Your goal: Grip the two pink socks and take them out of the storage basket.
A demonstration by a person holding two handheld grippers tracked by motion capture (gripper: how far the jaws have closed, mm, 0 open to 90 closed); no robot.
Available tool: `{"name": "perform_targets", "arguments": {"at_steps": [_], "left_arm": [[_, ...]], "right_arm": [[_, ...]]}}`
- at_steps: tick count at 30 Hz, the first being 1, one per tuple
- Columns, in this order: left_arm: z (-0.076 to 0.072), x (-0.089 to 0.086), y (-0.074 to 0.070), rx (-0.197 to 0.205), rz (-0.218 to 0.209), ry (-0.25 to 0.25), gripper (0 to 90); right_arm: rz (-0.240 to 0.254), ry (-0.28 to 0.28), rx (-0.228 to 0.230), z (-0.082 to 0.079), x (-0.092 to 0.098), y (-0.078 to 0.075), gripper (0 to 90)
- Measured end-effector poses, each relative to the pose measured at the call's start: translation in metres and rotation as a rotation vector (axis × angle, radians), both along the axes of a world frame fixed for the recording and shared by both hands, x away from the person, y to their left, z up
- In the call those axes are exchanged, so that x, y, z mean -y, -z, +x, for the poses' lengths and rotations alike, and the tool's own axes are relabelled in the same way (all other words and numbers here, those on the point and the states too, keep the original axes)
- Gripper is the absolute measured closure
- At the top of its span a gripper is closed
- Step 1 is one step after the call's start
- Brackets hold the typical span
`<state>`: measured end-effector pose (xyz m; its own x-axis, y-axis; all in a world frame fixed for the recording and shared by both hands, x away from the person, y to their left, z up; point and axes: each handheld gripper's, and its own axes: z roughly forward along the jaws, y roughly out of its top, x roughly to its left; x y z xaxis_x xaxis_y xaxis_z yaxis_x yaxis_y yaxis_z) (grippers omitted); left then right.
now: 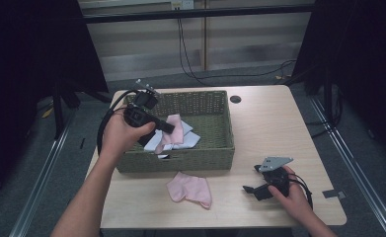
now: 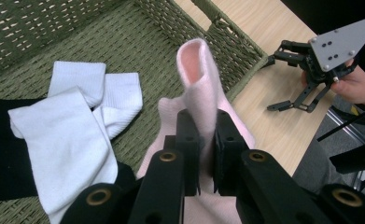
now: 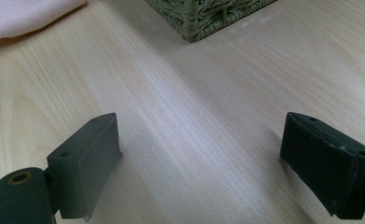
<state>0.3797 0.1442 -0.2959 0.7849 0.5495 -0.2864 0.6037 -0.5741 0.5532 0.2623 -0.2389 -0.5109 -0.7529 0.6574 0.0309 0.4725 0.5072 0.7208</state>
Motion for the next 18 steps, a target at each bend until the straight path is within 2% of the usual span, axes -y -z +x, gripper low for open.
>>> {"name": "perform_targets", "arguments": {"at_steps": [9, 18], "left_arm": [[-0.011, -0.001, 0.003, 0.010, -0.014, 0.031, 83.2], [-0.033, 0.003, 0.015, 0.009, -0.041, 0.070, 82.8]], "right_arm": [[0.000, 0.000, 0.000, 0.000, 0.000, 0.000, 11.1], [0.000, 0.000, 0.000, 0.000, 0.000, 0.000, 11.1]]}}
